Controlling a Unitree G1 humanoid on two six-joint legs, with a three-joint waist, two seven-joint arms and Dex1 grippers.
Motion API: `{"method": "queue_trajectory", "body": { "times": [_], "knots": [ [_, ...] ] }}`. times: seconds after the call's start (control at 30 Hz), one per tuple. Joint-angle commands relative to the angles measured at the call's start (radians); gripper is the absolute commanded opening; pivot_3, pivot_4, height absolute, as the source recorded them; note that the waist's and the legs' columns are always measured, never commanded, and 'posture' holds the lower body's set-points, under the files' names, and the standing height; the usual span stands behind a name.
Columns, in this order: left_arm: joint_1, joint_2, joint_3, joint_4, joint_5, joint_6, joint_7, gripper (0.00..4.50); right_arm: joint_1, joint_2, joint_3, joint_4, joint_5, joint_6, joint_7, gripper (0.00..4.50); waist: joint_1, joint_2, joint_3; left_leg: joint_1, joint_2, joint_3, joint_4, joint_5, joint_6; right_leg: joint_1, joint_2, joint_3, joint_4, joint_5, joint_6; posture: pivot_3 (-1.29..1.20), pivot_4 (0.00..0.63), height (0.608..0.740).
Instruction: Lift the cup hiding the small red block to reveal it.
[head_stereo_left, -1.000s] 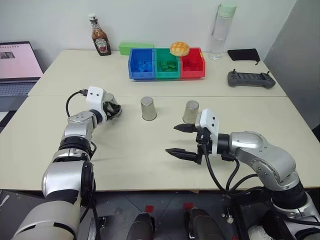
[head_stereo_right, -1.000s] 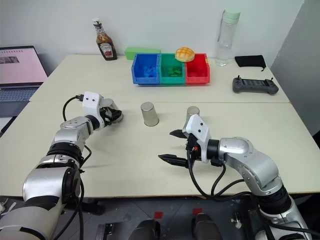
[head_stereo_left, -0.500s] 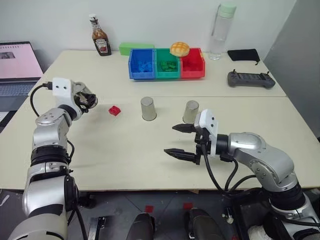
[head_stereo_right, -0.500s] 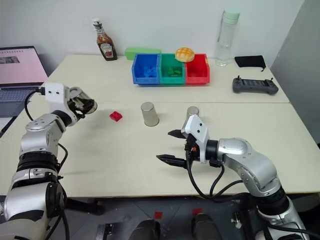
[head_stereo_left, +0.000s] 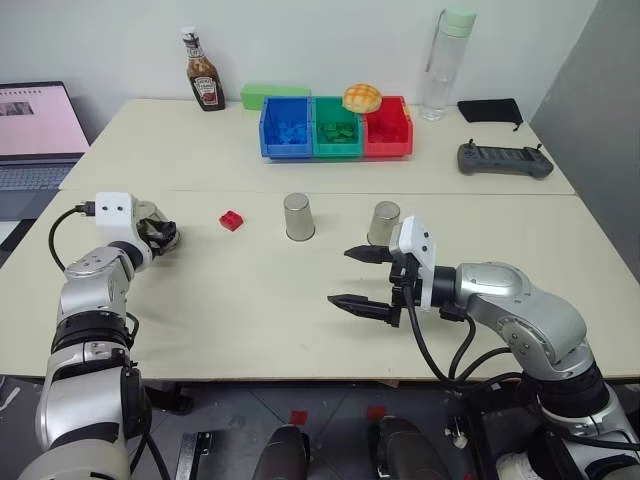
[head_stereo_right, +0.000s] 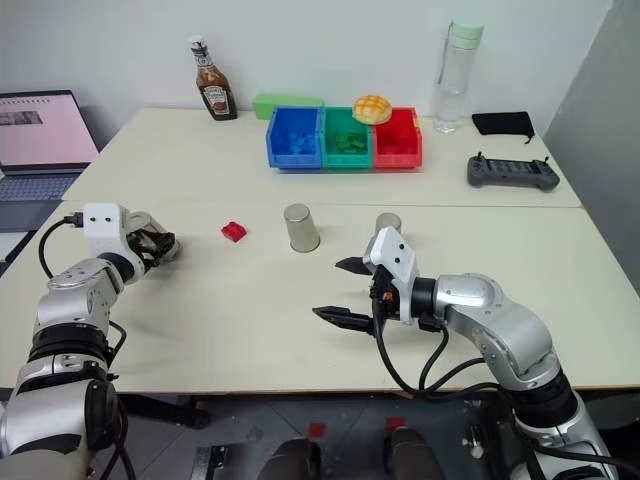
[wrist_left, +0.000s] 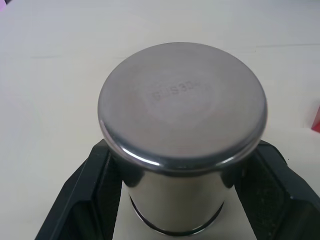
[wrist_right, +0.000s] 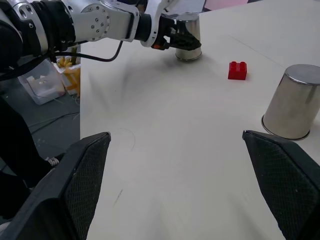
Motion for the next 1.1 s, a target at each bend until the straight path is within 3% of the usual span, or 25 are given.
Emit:
{"method": "queue_trajectory", "body": {
  "times": [0.03,0.1,0.27,0.57,0.8,0.9,1.1],
  "knots": [
    [0.004,0.022,0.019,-0.025,-0.011,-0.001,-0.008,4.13,-0.002,0.000,-0.010,-0.024,0.005,-0.020,0.007,4.50,0.000,0.000,0.000,0.000,0.000,0.000,0.000,0.000,0.000,0.000,0.000,0.000,0.000,0.000,0.000,0.00,0.150,0.740],
    [0.008,0.020,0.022,-0.031,-0.017,0.006,-0.013,4.47,-0.002,0.001,-0.010,-0.025,0.005,-0.020,0.007,4.50,0.000,0.000,0.000,0.000,0.000,0.000,0.000,0.000,0.000,0.000,0.000,0.000,0.000,0.000,0.000,0.00,0.150,0.740],
    [0.019,0.022,0.037,-0.093,-0.040,0.015,-0.016,4.47,-0.002,0.001,-0.010,-0.026,0.004,-0.019,0.005,4.50,0.000,0.000,0.000,0.000,0.000,0.000,0.000,0.000,0.000,0.000,0.000,0.000,0.000,0.000,0.000,0.00,0.150,0.740],
    [0.077,0.013,0.074,-0.370,-0.063,-0.037,0.006,4.47,-0.001,0.004,-0.016,-0.029,0.003,-0.022,-0.005,4.50,0.000,0.000,0.000,0.000,0.000,0.000,0.000,0.000,0.000,0.000,-0.001,0.001,0.000,0.000,0.000,0.00,0.150,0.740],
    [0.206,0.076,0.001,-0.816,-0.116,0.276,-0.089,4.47,-0.019,0.012,-0.074,-0.029,0.015,-0.015,-0.047,4.50,-0.001,0.000,0.000,0.000,0.000,0.001,0.000,0.000,0.000,0.000,-0.001,0.003,0.000,0.000,0.000,0.00,0.150,0.740],
    [0.332,0.116,0.069,-0.990,-0.196,0.449,-0.122,4.47,-0.010,0.004,-0.097,-0.026,-0.015,-0.064,-0.054,4.50,-0.003,0.000,0.000,0.001,0.000,0.001,-0.001,0.000,0.000,0.000,-0.001,0.004,0.000,0.000,0.000,0.00,0.150,0.740],
    [0.521,0.144,0.176,-1.150,-0.267,0.603,-0.147,4.47,0.023,-0.049,-0.100,-0.025,-0.013,-0.109,0.012,4.50,-0.015,0.000,0.000,0.002,0.002,0.002,-0.002,0.000,0.000,0.000,0.001,0.006,0.000,0.000,0.000,0.00,0.150,0.740]
  ]
}}
